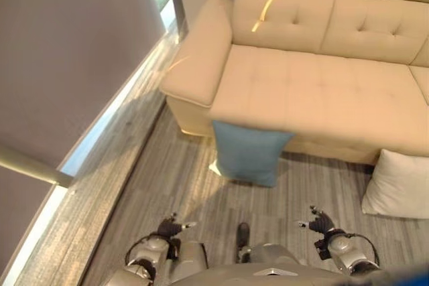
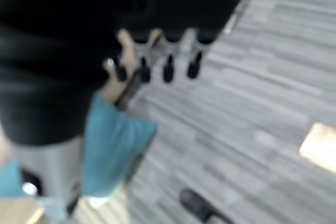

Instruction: Pick up all the scattered cushions and arrange them neatly on the sofa.

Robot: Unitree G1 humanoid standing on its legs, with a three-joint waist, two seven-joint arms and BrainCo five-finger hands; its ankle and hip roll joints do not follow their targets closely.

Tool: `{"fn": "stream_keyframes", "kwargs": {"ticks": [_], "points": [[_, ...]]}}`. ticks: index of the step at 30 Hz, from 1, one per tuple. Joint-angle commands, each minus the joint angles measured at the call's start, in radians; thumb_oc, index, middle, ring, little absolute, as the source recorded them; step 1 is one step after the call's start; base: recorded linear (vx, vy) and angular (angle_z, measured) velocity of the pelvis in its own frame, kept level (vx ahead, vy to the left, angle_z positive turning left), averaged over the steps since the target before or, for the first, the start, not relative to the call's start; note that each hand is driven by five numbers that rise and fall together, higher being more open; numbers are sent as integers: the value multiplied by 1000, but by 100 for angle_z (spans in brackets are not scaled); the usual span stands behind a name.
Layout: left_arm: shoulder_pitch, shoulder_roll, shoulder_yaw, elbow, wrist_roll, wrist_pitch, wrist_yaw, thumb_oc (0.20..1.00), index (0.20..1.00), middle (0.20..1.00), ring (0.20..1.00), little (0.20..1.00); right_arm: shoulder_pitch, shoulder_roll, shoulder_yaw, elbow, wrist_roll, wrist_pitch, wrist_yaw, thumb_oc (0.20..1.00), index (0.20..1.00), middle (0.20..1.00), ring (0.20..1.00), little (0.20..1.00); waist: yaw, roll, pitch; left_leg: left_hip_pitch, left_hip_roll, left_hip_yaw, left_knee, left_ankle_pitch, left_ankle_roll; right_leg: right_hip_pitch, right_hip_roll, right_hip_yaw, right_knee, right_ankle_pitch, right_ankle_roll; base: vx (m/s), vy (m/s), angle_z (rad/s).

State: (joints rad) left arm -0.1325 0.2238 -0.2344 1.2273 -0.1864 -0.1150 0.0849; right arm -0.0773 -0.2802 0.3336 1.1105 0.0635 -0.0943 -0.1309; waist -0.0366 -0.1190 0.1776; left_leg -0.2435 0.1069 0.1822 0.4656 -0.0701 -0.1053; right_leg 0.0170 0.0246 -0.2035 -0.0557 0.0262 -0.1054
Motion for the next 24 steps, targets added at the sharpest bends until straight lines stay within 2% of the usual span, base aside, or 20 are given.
{"fn": "stream_keyframes", "kwargs": {"ticks": [1,4,7,10,13,15,17,19,20,24], "points": [[3,21,-24,9,-26,-8,3,1000,1000,1000,1000,1000,14,-52,11,-10,9,-20,-17,1000,1000,1000,1000,1000,6,18,7,26,-27,-26,-183,63,73,0,-56,59,76,-100,117,292,97,-33],[16,19,-7,22,-61,-11,9,1000,1000,1000,1000,1000,14,-54,8,-7,16,-23,-23,1000,1000,1000,1000,1000,35,39,15,-12,-9,-99,-308,166,47,56,-29,90,84,-149,123,350,129,-56],[27,19,4,33,-58,-5,1,1000,1000,1000,1000,1000,27,-50,4,-6,15,-22,-18,1000,1000,1000,1000,1000,38,45,0,18,-9,-85,-356,165,50,78,-32,88,97,-171,130,244,117,-54],[38,21,12,37,-49,-2,-3,1000,1000,1000,1000,1000,31,-41,-1,0,11,-21,-18,1000,1000,1000,1000,1000,43,39,-20,33,-41,-76,-335,138,68,76,-62,95,149,-176,149,258,184,-42],[43,24,14,33,-43,-3,0,1000,1000,1000,1000,1000,24,-34,0,-4,1,-18,-17,1000,1000,1000,1000,1000,51,36,-30,66,-77,-60,-315,78,104,53,-97,103,232,-167,178,210,189,-22],[44,29,15,27,-40,-2,3,1000,1000,1000,1000,1000,13,-35,3,-25,-2,-19,-15,1000,1000,1000,1000,1000,53,38,-31,91,-94,-43,-311,51,129,2,-120,110,330,-111,206,147,175,-11],[44,38,18,22,-42,-3,4,1000,1000,1000,1000,1000,4,-38,4,-55,-1,-21,-13,1000,1000,1000,1000,1000,49,47,-26,118,-102,-31,-316,33,149,-47,-134,111,420,-64,219,122,161,-20],[43,44,24,17,-48,-4,5,1000,1000,1000,1000,1000,-2,-40,0,-74,-2,-22,-14,1000,1000,1000,1000,1000,48,58,-25,147,-106,-22,-322,19,160,-82,-155,72,466,-45,225,153,129,-29],[39,50,30,9,-56,-6,5,1000,1000,1000,1000,1000,-5,-45,-2,-82,-3,-22,-16,1000,1000,1000,1000,1000,45,66,-30,178,-110,-18,-344,9,160,-99,-178,18,431,-55,212,152,71,-36],[30,59,33,14,-55,-4,2,1000,1000,1000,1000,1000,-19,-52,-4,-78,-1,-17,-14,1000,1000,1000,1000,1000,31,71,-30,200,-110,-27,-359,4,156,-125,-177,-3,329,-70,202,122,-22,-14]]}}
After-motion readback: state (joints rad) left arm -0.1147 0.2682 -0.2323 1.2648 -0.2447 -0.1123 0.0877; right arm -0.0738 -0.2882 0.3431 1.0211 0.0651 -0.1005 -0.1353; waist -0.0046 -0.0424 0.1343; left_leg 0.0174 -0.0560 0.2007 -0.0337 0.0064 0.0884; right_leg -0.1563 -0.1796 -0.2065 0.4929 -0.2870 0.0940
